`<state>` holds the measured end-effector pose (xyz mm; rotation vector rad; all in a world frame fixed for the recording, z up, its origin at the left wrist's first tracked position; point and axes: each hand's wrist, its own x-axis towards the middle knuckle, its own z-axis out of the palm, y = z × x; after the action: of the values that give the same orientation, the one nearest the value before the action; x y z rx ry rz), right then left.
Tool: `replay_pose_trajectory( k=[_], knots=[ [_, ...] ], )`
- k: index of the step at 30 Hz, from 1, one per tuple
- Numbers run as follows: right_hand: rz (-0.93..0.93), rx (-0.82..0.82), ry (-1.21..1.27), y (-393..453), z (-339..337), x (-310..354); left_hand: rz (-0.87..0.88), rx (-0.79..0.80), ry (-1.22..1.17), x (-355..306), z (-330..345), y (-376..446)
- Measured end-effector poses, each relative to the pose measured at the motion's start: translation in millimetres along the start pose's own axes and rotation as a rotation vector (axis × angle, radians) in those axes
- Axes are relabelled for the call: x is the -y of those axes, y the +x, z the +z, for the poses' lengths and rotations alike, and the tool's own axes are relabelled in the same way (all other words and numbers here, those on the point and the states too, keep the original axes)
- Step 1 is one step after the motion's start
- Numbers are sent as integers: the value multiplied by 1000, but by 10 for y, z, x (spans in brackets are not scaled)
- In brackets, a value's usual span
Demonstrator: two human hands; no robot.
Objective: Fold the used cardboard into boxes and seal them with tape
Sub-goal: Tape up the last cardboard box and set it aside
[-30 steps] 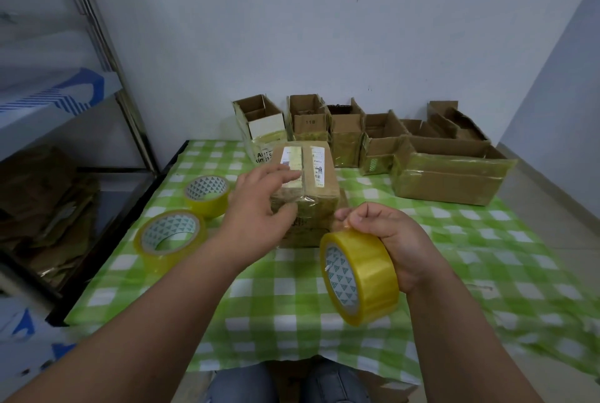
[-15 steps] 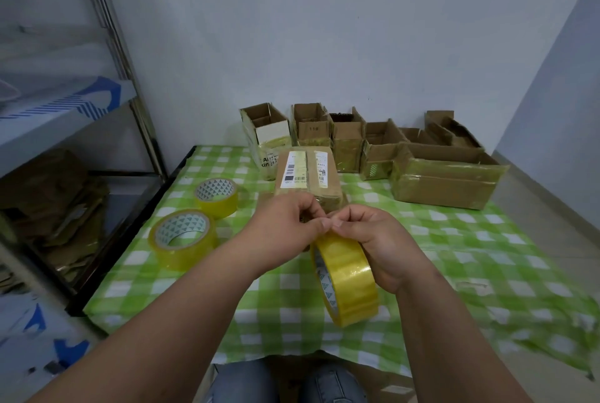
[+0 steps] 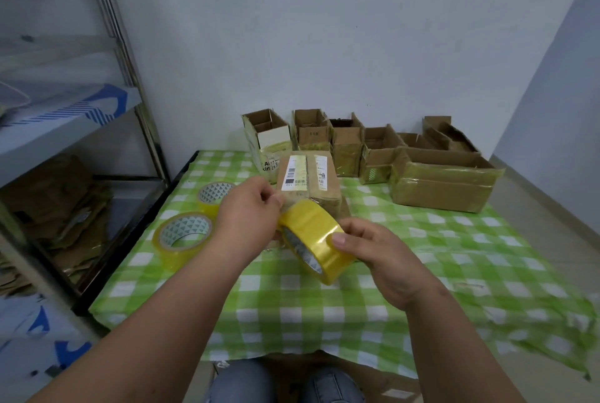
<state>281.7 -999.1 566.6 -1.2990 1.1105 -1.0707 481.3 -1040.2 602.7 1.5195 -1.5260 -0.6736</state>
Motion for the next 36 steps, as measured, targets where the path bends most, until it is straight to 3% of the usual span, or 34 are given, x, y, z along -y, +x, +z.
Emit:
replay_pose_trajectory(
  k=[5,10,14,19,22,36],
  knots=[
    [-41,118,113,-34,-38,-65,-111,-21,-119,-21,-27,41],
    [-106,47,141,46,-52,126,-205,-15,-318,-49,-16,82],
    [-172,16,65,119,-135,309,-228,-52,-447,-136,-53,135],
    [-194,98,-56,183,-306,469,-247,-149,-495,-157,-141,240],
    [-166,57,-150,194,-482,505,-308,-248,-645,-132,-324,351],
    [-63,-123,-202,441,-883,646,-440,-308,-835,47,-71,419]
  ],
)
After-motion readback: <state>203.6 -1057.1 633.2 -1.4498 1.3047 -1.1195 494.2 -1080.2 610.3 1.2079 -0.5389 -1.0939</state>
